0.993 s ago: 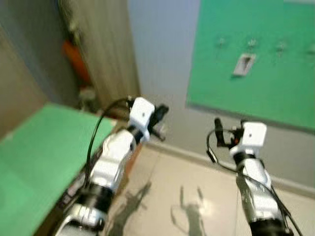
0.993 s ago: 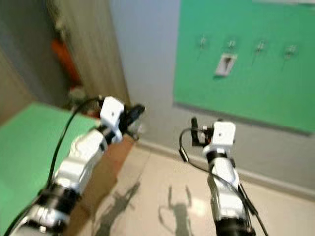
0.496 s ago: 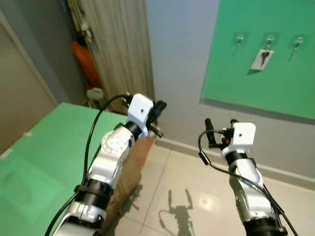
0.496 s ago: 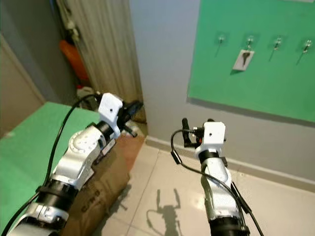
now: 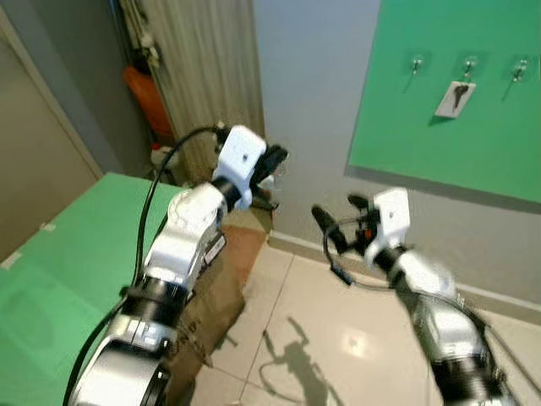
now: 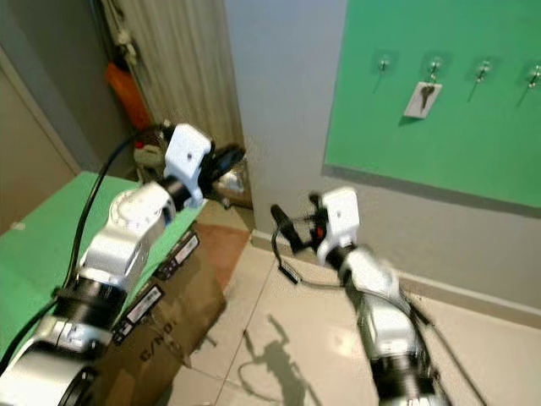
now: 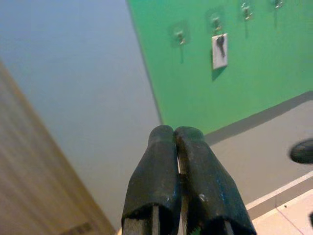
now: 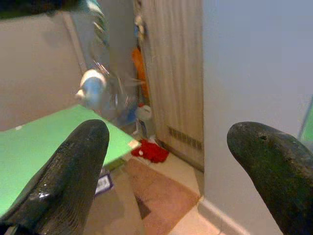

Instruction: Hang keys on a hook

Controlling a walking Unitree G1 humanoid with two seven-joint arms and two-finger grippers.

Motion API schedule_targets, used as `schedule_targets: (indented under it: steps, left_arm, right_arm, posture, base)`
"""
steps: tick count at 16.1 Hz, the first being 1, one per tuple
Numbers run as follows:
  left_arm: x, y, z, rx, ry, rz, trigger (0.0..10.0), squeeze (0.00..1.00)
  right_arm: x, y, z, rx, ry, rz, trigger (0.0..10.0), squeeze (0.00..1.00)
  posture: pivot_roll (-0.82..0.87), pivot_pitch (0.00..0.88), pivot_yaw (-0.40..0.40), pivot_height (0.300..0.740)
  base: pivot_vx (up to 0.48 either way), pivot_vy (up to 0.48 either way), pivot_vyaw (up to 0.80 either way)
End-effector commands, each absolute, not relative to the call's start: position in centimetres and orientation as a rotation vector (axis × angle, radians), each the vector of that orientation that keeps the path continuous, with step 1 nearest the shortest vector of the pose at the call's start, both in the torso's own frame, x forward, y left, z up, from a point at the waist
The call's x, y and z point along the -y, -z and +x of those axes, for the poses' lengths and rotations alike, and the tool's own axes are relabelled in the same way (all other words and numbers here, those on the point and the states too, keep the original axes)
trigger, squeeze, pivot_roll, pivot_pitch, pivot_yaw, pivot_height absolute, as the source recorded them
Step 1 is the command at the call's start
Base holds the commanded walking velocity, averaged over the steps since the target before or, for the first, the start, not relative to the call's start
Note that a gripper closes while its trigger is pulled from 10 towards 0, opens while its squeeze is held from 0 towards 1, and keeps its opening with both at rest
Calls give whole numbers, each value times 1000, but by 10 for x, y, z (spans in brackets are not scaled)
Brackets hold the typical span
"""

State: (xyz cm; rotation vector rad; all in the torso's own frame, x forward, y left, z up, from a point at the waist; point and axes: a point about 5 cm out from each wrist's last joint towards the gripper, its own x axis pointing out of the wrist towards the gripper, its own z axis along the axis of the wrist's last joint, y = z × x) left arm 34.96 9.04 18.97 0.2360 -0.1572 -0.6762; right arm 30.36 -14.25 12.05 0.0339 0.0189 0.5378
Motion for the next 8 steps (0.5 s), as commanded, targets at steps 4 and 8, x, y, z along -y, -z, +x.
schedule_targets:
  steps: [4,8]
  left_arm:
    - [-87,-212,352,190,710,254,0,0]
    - [-85,-227,355,238,702,251,0,0]
  right_arm:
    - [134,-150,308,14,-675,18,10000,0]
    - [124,-166,310,50,-730,28,10000,0]
  posture:
    - [-60,0,100,740]
    - [-57,0,104,740]
  base:
    - [0,0,0]
    - [0,0,0]
